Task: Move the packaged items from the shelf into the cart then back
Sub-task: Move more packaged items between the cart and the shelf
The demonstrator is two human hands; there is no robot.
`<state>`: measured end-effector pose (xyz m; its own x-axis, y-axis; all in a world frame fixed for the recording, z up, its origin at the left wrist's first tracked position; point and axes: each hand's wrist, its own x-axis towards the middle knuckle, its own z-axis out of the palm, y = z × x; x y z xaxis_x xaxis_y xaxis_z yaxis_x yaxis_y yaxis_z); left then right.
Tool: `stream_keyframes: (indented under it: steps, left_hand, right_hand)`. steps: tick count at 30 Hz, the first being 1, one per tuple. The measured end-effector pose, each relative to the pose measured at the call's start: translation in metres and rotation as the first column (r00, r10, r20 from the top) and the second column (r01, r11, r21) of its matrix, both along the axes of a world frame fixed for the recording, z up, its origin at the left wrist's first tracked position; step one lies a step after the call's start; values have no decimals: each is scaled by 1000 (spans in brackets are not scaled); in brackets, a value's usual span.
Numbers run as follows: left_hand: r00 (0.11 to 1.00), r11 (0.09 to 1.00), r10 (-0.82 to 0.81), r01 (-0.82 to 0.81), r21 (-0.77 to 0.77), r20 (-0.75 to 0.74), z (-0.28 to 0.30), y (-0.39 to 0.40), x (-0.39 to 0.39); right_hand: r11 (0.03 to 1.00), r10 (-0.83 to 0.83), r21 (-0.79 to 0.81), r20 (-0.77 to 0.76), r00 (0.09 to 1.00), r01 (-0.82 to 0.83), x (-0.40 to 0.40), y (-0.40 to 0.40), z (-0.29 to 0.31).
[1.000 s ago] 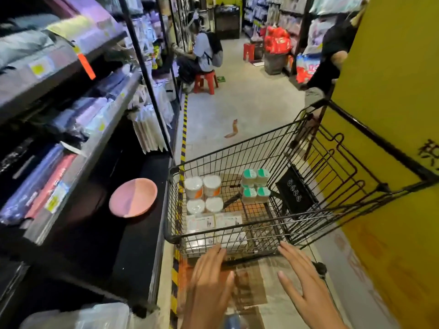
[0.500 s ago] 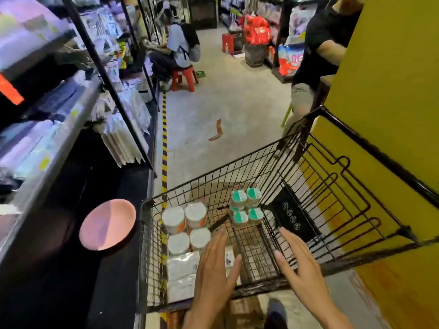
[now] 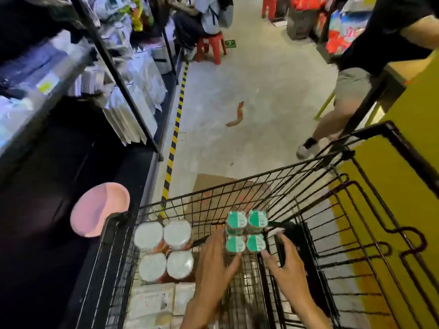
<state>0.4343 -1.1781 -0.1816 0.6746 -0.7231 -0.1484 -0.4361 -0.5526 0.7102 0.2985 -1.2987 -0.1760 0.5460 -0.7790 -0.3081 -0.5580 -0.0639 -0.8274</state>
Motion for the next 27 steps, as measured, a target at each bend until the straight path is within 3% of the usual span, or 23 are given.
stream_keyframes:
  steps: [9,12,17,22,27]
  left_hand:
    - [949,965,228,-190,180,-218,-113,-71,40]
    - [907,950,308,-276,148,-286,-148,-80,46]
    - [909,947,322,-311,86,-265,-191,-99,56]
    - [867,916,394,-399,48,-306,-207,-126,62]
    - [854,882,461,-471,16,-239,-208,-131,52]
  right_hand:
    - [957,-196,211,-37,980,199,60,-48,-130]
    - [929,-261,266,-23,965,258,75,-55,-167]
    - [932,-345,134,30,938,338,91,-65,-218]
    - [909,-384,223,128,914,351,105,-85,-230]
    - [912,-387,214,157,909,351,106,-92,-234]
